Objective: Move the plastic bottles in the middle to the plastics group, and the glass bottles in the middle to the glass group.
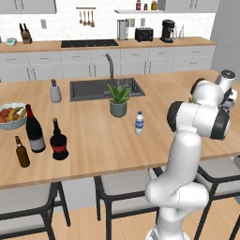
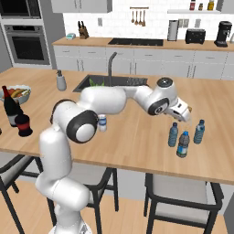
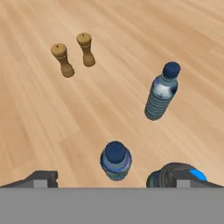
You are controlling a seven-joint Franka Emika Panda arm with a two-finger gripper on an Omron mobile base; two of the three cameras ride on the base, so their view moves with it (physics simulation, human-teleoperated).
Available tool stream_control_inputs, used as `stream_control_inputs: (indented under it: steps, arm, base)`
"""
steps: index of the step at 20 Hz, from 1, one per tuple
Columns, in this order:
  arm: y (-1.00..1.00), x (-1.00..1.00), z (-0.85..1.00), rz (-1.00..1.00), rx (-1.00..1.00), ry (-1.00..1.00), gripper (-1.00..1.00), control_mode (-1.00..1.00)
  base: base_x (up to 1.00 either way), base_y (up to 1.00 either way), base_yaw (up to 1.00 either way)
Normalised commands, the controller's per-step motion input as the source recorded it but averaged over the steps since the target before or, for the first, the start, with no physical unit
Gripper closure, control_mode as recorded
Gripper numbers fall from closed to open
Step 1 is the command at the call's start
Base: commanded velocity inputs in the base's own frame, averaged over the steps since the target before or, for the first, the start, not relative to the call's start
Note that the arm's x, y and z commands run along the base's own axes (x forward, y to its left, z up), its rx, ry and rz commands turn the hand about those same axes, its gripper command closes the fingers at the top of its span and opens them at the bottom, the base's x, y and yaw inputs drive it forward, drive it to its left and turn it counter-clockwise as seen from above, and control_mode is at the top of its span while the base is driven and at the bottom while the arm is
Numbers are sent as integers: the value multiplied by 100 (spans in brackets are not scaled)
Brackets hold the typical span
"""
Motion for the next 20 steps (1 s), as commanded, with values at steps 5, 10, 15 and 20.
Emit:
stream_control_inputs:
  steps: [5,10,15,20]
  arm:
    - [98,-35,5,28,0,4,-100,-100]
    - [100,-21,0,41,0,15,-100,-100]
    - [100,-21,0,50,0,17,-100,-100]
    - [100,-19,5,52,-4,6,-100,-100]
  base:
    - [0,0,0]
    - [0,0,0]
    - [0,0,0]
    - [0,0,0]
